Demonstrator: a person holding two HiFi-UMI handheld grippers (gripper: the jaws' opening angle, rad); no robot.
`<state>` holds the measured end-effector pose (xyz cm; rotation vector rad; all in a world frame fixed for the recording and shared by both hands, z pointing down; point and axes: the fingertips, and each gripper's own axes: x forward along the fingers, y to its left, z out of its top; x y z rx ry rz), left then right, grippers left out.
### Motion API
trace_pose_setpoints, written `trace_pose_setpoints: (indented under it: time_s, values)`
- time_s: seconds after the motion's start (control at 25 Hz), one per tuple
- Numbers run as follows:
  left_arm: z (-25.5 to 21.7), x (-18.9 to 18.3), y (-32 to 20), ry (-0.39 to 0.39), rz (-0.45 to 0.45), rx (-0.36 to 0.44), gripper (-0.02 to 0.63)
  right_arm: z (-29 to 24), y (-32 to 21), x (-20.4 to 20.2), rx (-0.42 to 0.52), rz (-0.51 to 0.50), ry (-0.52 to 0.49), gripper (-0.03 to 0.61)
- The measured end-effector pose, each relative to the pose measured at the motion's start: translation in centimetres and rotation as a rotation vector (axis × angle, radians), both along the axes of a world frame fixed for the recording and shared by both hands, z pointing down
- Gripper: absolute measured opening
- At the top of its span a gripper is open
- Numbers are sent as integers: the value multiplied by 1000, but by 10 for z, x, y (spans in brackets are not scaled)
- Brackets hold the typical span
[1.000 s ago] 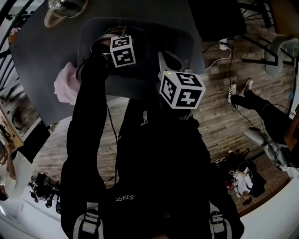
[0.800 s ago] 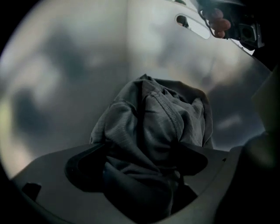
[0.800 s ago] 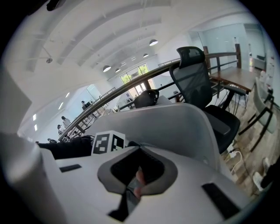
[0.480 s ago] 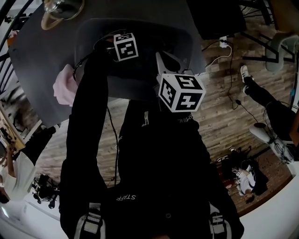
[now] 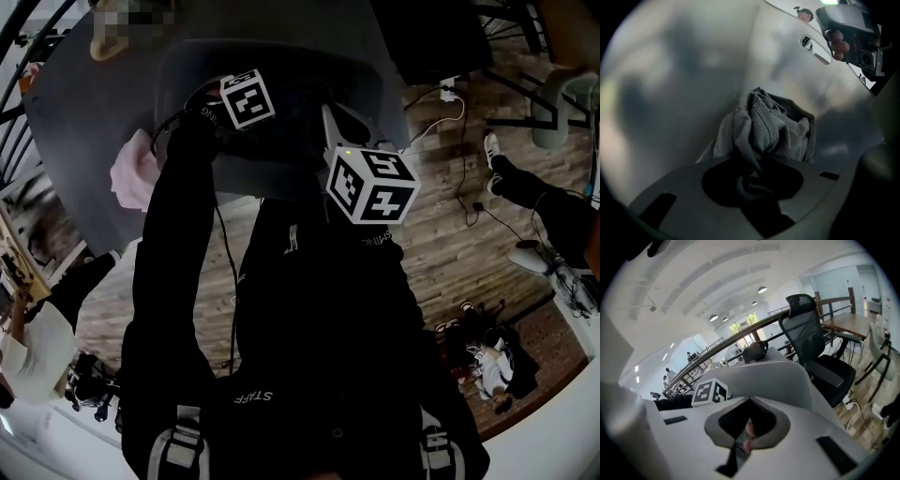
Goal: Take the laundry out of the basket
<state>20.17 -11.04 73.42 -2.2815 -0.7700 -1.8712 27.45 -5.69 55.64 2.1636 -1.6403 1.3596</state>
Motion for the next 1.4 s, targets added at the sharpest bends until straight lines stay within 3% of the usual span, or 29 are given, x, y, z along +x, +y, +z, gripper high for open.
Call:
trace_pose_setpoints:
  time_s: [0.2,0.4,0.84,1.4]
  values:
    - [-39,-1,2,66,-24,32,98,-17,5,0,27,-12,23,15]
    - [-88,-5,0,165,-70,114,98,-37,17,4,53,-9,44,15]
    - [-216,-19,-8,424,-268,360,87,-94,34,3,132,0,96,15]
    - [-355,-56,-27,683,-536,622,78,-156,32,-22,251,-51,158,15]
